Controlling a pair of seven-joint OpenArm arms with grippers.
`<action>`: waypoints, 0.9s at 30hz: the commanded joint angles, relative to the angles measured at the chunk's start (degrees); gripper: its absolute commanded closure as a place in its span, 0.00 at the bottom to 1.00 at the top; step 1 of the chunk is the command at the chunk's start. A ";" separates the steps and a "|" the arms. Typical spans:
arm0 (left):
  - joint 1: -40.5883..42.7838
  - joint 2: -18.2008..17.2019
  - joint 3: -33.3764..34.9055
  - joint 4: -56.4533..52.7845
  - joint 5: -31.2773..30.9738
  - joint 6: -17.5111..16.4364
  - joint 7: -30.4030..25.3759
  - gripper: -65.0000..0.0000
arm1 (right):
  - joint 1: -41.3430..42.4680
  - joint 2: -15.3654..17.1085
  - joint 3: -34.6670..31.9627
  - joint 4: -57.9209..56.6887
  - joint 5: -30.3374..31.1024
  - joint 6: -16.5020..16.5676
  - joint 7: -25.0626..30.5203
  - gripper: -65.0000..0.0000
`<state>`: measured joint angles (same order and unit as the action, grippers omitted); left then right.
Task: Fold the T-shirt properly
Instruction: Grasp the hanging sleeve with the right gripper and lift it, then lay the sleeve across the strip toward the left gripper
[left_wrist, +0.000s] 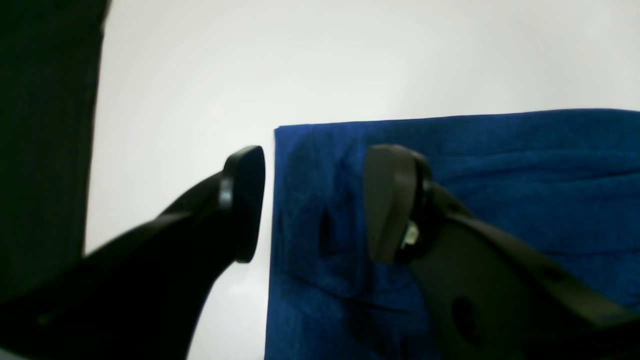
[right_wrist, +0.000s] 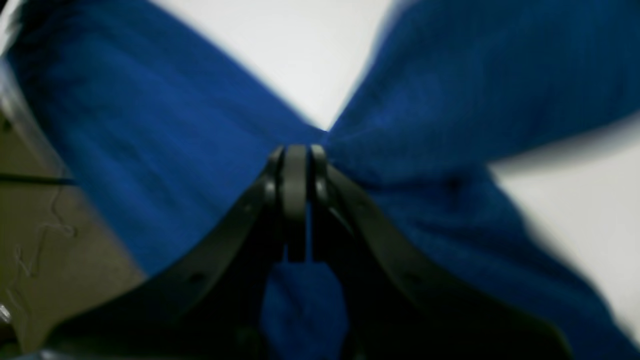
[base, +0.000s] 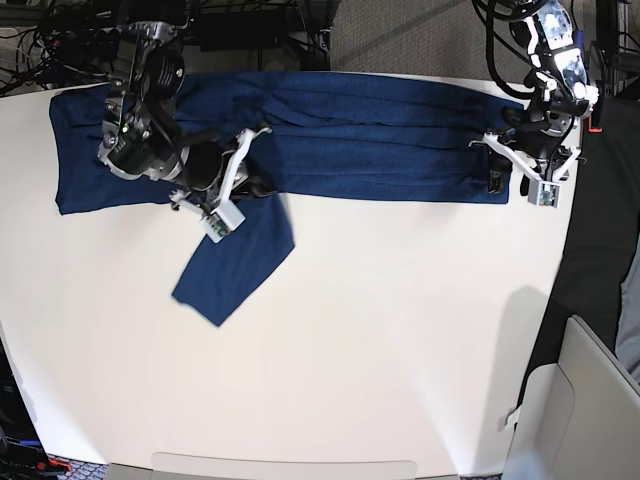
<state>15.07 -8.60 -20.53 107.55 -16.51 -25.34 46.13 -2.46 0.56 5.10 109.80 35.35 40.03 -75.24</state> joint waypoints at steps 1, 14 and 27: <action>-0.35 0.03 -0.26 1.07 -0.23 -0.02 -1.16 0.52 | -0.57 0.19 -0.49 2.25 0.73 -0.03 0.12 0.99; -0.26 0.38 0.18 0.80 -0.23 -0.02 -0.99 0.52 | -3.91 0.45 -11.83 5.76 2.32 -0.03 -3.13 0.99; -0.52 0.38 0.27 0.80 -0.23 -0.02 -0.99 0.52 | -0.57 3.18 -9.10 3.39 3.37 -0.03 -4.19 0.46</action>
<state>14.90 -7.64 -20.21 107.50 -16.43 -25.34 46.33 -3.90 3.60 -4.32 112.29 37.87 39.90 -80.12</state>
